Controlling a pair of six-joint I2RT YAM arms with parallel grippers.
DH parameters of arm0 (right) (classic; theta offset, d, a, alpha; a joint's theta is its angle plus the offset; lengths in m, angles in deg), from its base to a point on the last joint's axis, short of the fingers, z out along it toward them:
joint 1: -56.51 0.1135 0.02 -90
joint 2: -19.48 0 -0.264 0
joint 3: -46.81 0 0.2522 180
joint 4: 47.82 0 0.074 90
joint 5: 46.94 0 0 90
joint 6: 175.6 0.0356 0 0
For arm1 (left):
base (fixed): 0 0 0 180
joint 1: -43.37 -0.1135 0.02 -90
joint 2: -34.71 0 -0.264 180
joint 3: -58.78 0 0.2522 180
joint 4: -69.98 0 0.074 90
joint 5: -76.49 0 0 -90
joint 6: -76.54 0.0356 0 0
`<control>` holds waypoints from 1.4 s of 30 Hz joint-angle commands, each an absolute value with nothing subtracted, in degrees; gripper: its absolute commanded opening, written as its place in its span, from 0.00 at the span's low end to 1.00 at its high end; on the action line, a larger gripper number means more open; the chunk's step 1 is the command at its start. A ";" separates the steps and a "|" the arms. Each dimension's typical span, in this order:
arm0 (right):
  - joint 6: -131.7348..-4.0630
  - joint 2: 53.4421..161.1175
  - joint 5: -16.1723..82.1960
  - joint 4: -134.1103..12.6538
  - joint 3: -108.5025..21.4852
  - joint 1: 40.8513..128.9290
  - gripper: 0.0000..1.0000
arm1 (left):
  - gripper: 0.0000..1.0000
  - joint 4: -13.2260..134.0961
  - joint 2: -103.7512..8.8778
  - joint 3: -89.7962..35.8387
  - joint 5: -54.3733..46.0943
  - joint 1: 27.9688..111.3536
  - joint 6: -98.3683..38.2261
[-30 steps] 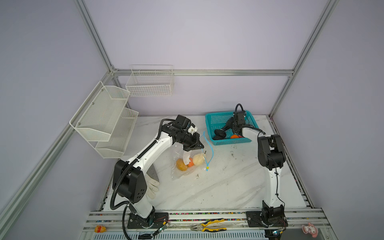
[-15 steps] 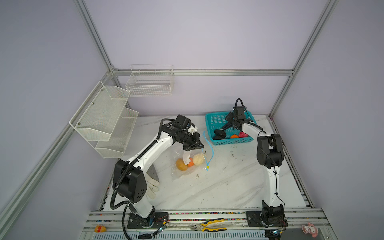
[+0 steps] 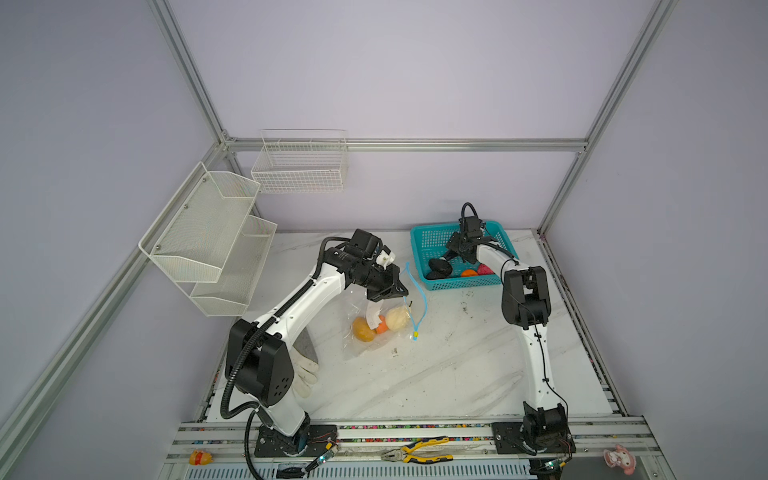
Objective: Place the food in the zip-top bag and seal the zipper
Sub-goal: 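Lower the right gripper onto the black eggplant and grasp it, then lift the black eggplant out of the basket with the right gripper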
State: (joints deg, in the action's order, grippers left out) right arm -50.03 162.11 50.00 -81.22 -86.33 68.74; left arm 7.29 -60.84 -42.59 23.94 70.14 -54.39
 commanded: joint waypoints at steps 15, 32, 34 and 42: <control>-56.25 160.58 52.48 -80.74 -83.73 69.65 0.55 | 0.00 8.82 -58.50 -42.97 24.62 70.18 -54.42; -53.52 147.43 48.79 -64.01 -71.45 68.58 0.45 | 0.00 9.44 -58.90 -42.86 24.88 70.22 -55.21; -53.56 145.96 48.95 -61.57 -69.71 68.64 0.45 | 0.00 9.53 -58.81 -42.86 24.98 70.18 -55.45; -49.24 131.28 48.76 -45.47 -52.76 68.87 0.44 | 0.00 10.58 -59.16 -43.55 25.60 70.20 -57.72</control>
State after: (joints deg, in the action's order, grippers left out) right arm -52.23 136.82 48.56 -54.35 -56.89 68.82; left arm 8.36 -60.84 -42.57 23.88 70.14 -56.16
